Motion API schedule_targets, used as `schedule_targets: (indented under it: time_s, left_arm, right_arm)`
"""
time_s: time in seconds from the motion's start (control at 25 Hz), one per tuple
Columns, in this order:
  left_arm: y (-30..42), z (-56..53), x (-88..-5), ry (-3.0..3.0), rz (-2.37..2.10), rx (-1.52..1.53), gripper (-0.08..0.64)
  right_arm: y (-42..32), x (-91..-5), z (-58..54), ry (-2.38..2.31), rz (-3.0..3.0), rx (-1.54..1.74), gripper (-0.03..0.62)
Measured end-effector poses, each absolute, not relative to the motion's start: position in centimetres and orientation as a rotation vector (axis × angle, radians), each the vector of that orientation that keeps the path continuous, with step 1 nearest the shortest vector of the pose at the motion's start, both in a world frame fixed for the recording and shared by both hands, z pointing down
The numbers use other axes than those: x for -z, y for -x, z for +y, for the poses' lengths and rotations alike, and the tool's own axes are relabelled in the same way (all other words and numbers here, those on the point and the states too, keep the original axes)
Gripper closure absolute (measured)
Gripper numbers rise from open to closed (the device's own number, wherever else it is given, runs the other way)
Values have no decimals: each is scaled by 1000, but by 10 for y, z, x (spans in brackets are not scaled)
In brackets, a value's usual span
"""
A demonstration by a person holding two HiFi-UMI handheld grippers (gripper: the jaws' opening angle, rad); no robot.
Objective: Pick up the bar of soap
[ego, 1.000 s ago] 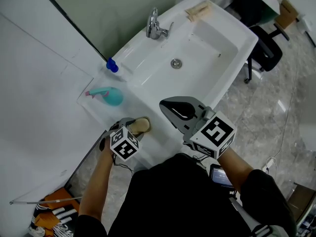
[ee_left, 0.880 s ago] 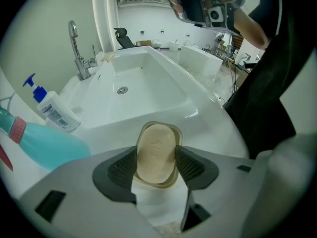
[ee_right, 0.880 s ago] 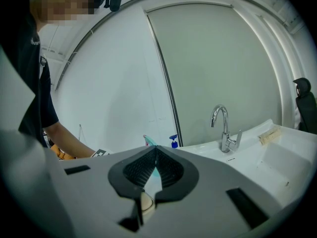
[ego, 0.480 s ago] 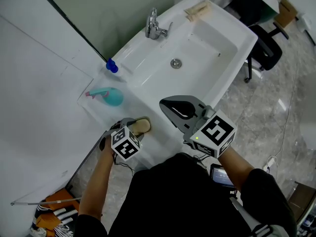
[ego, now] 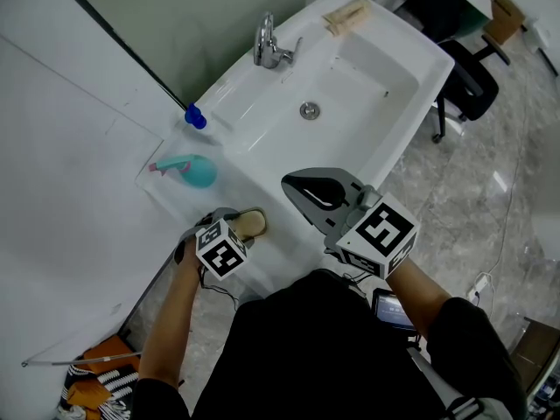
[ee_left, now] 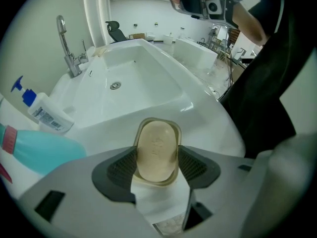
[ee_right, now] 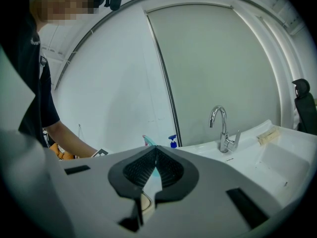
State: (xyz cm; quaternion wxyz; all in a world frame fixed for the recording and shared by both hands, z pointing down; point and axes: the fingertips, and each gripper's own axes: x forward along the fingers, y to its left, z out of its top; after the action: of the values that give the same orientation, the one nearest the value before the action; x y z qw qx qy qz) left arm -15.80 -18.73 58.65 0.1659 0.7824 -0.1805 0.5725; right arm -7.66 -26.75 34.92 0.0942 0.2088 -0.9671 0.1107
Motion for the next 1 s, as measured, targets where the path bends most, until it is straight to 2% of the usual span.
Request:
schedule_targets:
  time_s: [0.56,1.0]
  left_arm:
    - [158,-186,-593,-2077,-509,-1551,293]
    - [148,-187,-595,-2075,-460,-1602,293]
  right_arm:
    - [74,-354,-269,-646,-2864,-344,584]
    - [75,-353,-270,-631,-2866,-327,584]
